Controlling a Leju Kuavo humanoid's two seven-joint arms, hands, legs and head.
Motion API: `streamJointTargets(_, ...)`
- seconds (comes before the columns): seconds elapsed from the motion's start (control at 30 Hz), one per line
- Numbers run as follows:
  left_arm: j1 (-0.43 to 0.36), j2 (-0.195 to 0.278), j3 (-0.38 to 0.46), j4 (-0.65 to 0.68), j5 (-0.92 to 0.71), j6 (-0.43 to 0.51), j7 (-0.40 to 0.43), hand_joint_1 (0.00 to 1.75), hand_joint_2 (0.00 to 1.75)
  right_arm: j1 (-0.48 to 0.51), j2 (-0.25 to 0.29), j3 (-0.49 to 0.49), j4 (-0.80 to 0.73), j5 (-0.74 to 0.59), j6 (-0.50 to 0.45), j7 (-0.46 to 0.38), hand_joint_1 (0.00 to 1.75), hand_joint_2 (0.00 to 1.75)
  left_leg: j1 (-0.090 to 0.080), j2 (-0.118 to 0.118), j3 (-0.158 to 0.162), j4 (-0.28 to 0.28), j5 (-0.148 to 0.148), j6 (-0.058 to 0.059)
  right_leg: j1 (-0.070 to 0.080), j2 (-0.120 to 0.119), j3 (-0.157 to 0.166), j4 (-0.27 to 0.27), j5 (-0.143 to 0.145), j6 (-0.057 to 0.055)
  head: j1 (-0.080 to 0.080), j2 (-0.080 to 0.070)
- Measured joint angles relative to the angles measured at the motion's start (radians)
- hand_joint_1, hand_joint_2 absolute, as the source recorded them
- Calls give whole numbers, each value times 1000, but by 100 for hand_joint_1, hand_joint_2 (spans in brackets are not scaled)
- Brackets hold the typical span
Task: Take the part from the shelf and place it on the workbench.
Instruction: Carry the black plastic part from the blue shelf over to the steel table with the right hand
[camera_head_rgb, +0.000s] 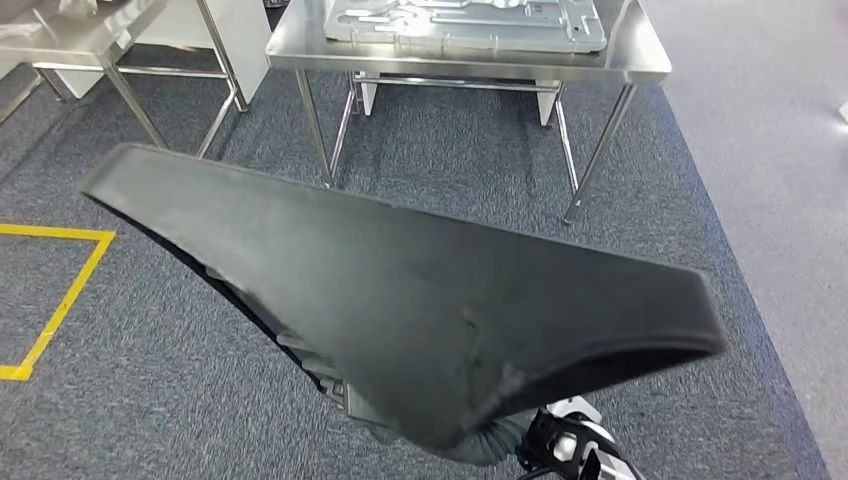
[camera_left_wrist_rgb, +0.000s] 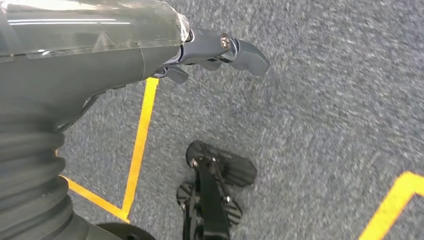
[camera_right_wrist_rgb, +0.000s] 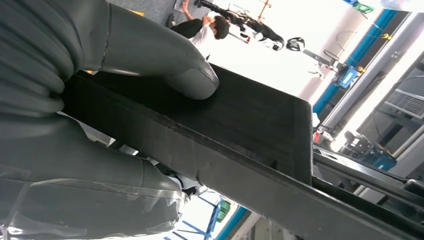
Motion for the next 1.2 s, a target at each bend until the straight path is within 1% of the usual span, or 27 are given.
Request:
streamJointTargets(0.03,0,0,0,0,0,-1,-1,0,175,1,0,0,0,0,0,-1,169,175,-1,0,0,-1,-1,2,-1,0,0,-1,0,2,0,0)
streamJointTargets(0.07,0,0,0,0,-1,-3,-2,0,175,3,0,0,-1,1,-1,-4,169,175,1,1,5,-7,-1,9,-3,-4,-6,18,-12,10,2,0)
streamJointTargets(0.1,0,0,0,0,-1,-5,-4,0,175,4,-1,0,-2,2,-2,-8,169,175,3,2,11,-12,-3,16,-6,-8,-24,57,-34,19,3,0)
streamJointTargets(0.17,-1,-1,0,0,-3,-10,-6,0,175,8,-2,-1,-3,4,-3,-14,169,175,8,5,25,-21,-7,27,-13,-17,-94,193,-91,36,7,0)
streamJointTargets(0.2,0,-1,0,0,-3,-11,-6,0,175,10,-2,-1,-3,4,-3,-14,169,175,8,6,28,-21,-12,27,-17,-19,-132,252,-105,39,7,0)
streamJointTargets(0.23,1,-1,0,0,-3,-12,-6,0,175,12,-3,-1,-3,4,-3,-14,169,175,9,6,34,-21,-17,26,-20,-21,-155,279,-100,42,7,0)
streamJointTargets(0.27,1,-1,0,0,-3,-12,-6,0,175,14,-4,-1,-3,4,-3,-14,169,175,9,6,42,-21,-23,24,-23,-22,-158,268,-74,43,7,0)
streamJointTargets(0.33,1,-1,0,0,-3,-12,-6,0,175,15,-5,-1,-6,6,-3,-14,169,175,11,6,61,-22,-37,18,-26,-28,-110,145,10,41,7,0)
streamJointTargets(0.37,0,-1,0,0,-2,-12,-6,0,175,15,-5,-2,-8,7,-2,-15,169,175,10,6,69,-22,-45,13,-24,-31,-80,79,35,39,7,0)
streamJointTargets(0.4,0,-1,0,0,-1,-12,-5,0,175,15,-5,-2,-10,8,-2,-15,169,175,9,7,74,-23,-51,7,-21,-34,-58,32,47,35,6,0)
streamJointTargets(0.43,-1,-1,0,0,-1,-12,-5,0,175,15,-6,-2,-12,8,-2,-15,169,175,8,7,77,-26,-57,0,-18,-34,-47,11,43,30,6,0)
streamJointTargets(0.53,-4,-1,0,0,1,-12,-4,0,175,15,-6,-2,-18,9,-2,-15,169,175,8,12,96,-33,-71,-19,-16,-26,-32,0,27,11,4,0)
streamJointTargets(0.57,-6,0,0,0,2,-12,-4,0,175,15,-6,-2,-20,9,-2,-15,169,175,9,12,95,-18,-80,-22,-17,-25,-21,-7,23,4,3,0)
streamJointTargets(0.6,-7,0,0,0,2,-12,-5,0,175,14,-6,-2,-22,10,-2,-15,169,175,10,11,80,21,-96,-24,-18,-24,-8,-12,18,-3,1,0)
streamJointTargets(0.63,-7,0,0,0,3,-12,-5,0,175,13,-6,-2,-22,10,-2,-15,169,175,11,10,46,82,-116,-24,-17,-25,3,-16,12,-8,-1,0)
streamJointTargets(0.7,-4,0,0,0,4,-12,-5,0,175,14,-6,-2,-22,10,-1,-15,169,175,10,9,-50,222,-147,-23,-12,-23,22,-16,-6,-17,-3,0)
streamJointTargets(0.73,-1,0,0,0,4,-12,-5,0,175,15,-6,-2,-22,10,-1,-15,169,175,9,9,-89,260,-140,-22,-9,-21,33,-16,-15,-19,-3,0)
streamJointTargets(0.77,1,0,0,0,4,-12,-5,0,175,15,-6,-2,-22,10,0,-15,169,175,9,9,-109,259,-112,-21,-6,-18,46,-16,-26,-19,-3,0)
streamJointTargets(0.8,3,0,0,0,5,-12,-5,0,175,15,-6,-2,-22,10,0,-15,169,175,8,8,-111,219,-65,-17,-3,-15,61,-16,-38,-19,-3,0)
streamJointTargets(0.83,4,0,0,0,5,-12,-6,0,175,15,-6,-2,-22,10,1,-15,169,175,6,8,-99,154,-11,-11,-2,-13,77,-16,-50,-18,-3,0)
streamJointTargets(0.87,4,1,0,0,5,-12,-6,0,175,15,-6,-2,-21,10,1,-15,169,175,2,7,-83,98,29,-4,1,-13,89,-16,-62,-16,-1,0)
streamJointTargets(0.9,4,1,0,0,5,-11,-6,0,175,14,-6,-2,-21,10,1,-15,169,175,-3,6,-67,50,49,3,0,-11,96,-15,-72,-12,0,0)
streamJointTargets(0.97,4,2,0,0,6,-11,-7,0,175,13,-6,-2,-21,10,2,-14,169,175,-11,4,-49,16,40,16,-2,-10,101,-16,-80,-1,0,0)
streamJointTargets(1.03,5,3,0,0,6,-10,-7,0,175,12,-6,-2,-23,10,2,-14,169,175,-9,3,-30,-5,28,27,-6,-11,103,-4,-76,10,-2,0)
streamJointTargets(1.07,4,3,0,0,6,-11,-8,0,175,10,-6,-2,-25,10,2,-14,169,175,-6,2,-16,-15,23,33,-6,-13,96,22,-73,15,-1,0)
streamJointTargets(1.13,3,3,0,0,6,-11,-9,0,175,5,-6,-2,-27,10,2,-14,169,175,-1,0,11,-27,12,39,-11,-16,42,117,-89,27,1,0)
streamJointTargets(1.2,3,2,0,0,7,-12,-9,0,175,4,-7,-2,-27,10,1,-13,169,175,1,0,32,-30,-4,39,-19,-18,-47,233,-132,39,2,0)
